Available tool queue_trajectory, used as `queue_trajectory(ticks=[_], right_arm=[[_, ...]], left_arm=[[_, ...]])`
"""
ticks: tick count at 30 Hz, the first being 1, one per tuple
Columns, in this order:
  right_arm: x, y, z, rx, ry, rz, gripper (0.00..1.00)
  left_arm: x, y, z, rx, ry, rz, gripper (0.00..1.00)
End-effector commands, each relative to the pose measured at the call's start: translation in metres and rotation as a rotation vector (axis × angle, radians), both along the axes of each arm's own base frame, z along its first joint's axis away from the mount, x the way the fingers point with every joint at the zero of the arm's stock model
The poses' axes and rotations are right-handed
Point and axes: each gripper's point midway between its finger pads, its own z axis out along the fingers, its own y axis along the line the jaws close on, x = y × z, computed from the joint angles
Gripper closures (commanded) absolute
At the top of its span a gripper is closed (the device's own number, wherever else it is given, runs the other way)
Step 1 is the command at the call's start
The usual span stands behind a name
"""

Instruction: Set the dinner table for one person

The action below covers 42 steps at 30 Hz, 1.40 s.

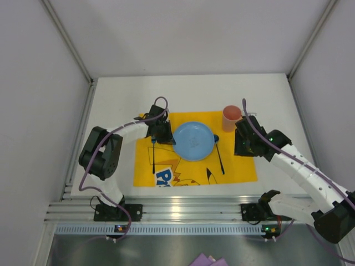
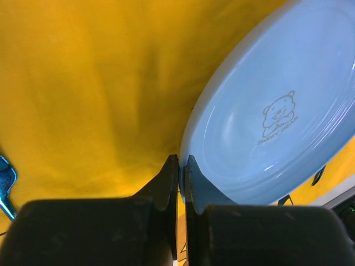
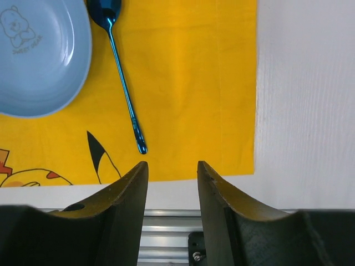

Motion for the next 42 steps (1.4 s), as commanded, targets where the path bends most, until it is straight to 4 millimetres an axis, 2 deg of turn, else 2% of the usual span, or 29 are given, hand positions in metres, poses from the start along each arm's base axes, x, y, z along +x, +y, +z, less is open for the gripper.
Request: queue_trajectory(ticks=[1, 7, 17, 20, 21, 24, 28, 30, 32, 33, 34, 35, 36, 37, 38, 39, 40, 41, 42], right_arm=[[0.012, 0.007, 0.023, 0.002, -0.062, 0.033, 0.59], [0.013, 0.006, 0.022, -0.002, -0.065, 0.034, 0.59], [0.002, 0.001, 0.014, 0.014, -0.064, 0.025, 0.59], [-0.001, -0.001, 0.014, 0.017, -0.069, 0.024, 0.59], [-0.002, -0.001, 0.014, 0.017, -0.07, 0.024, 0.58], [-0.004, -0.002, 0.016, 0.024, -0.076, 0.023, 0.58], [-0.005, -0.004, 0.02, 0.031, -0.09, 0.021, 0.57], [-0.006, -0.005, 0.026, 0.041, -0.106, 0.022, 0.56], [-0.005, -0.003, 0.04, 0.063, -0.136, 0.033, 0.49], [-0.005, -0.001, 0.051, 0.085, -0.168, 0.045, 0.45], [-0.002, 0.001, 0.07, 0.112, -0.223, 0.06, 0.4], [-0.002, 0.004, 0.083, 0.142, -0.257, 0.078, 0.28], [-0.005, 0.005, 0.103, 0.187, -0.326, 0.1, 0.23], [-0.003, 0.008, 0.129, 0.227, -0.412, 0.135, 0.16], [-0.006, 0.008, 0.144, 0.257, -0.462, 0.15, 0.0], [-0.012, 0.004, 0.162, 0.289, -0.525, 0.154, 0.0], [-0.013, 0.004, 0.177, 0.311, -0.573, 0.161, 0.0], [-0.015, 0.004, 0.183, 0.326, -0.591, 0.165, 0.0], [-0.017, 0.002, 0.188, 0.343, -0.61, 0.158, 0.0]], left_arm=[[0.015, -0.003, 0.02, -0.001, -0.081, -0.013, 1.0], [0.006, 0.01, 0.032, 0.047, -0.108, -0.036, 1.0], [-0.016, 0.032, 0.031, 0.13, -0.083, -0.049, 0.99], [-0.022, 0.038, 0.027, 0.153, -0.069, -0.049, 0.91], [-0.025, 0.04, 0.027, 0.161, -0.065, -0.048, 0.8], [-0.028, 0.049, 0.026, 0.195, -0.069, -0.026, 0.6], [-0.027, 0.054, 0.034, 0.207, -0.095, 0.001, 0.49], [-0.024, 0.054, 0.046, 0.197, -0.12, 0.012, 0.48], [-0.025, 0.054, 0.057, 0.191, -0.131, 0.024, 0.48], [-0.021, 0.052, 0.076, 0.167, -0.177, 0.031, 0.48], [-0.019, 0.052, 0.087, 0.155, -0.202, 0.035, 0.48], [-0.02, 0.052, 0.098, 0.144, -0.22, 0.036, 0.48], [-0.02, 0.051, 0.121, 0.116, -0.278, 0.038, 0.48], [-0.02, 0.051, 0.132, 0.106, -0.313, 0.028, 0.48], [-0.022, 0.053, 0.141, 0.098, -0.338, 0.026, 0.48], [-0.027, 0.057, 0.16, 0.086, -0.388, 0.035, 0.48], [-0.03, 0.061, 0.166, 0.088, -0.411, 0.038, 0.47], [-0.032, 0.066, 0.173, 0.096, -0.438, 0.051, 0.47], [-0.035, 0.081, 0.182, 0.128, -0.494, 0.102, 0.46]])
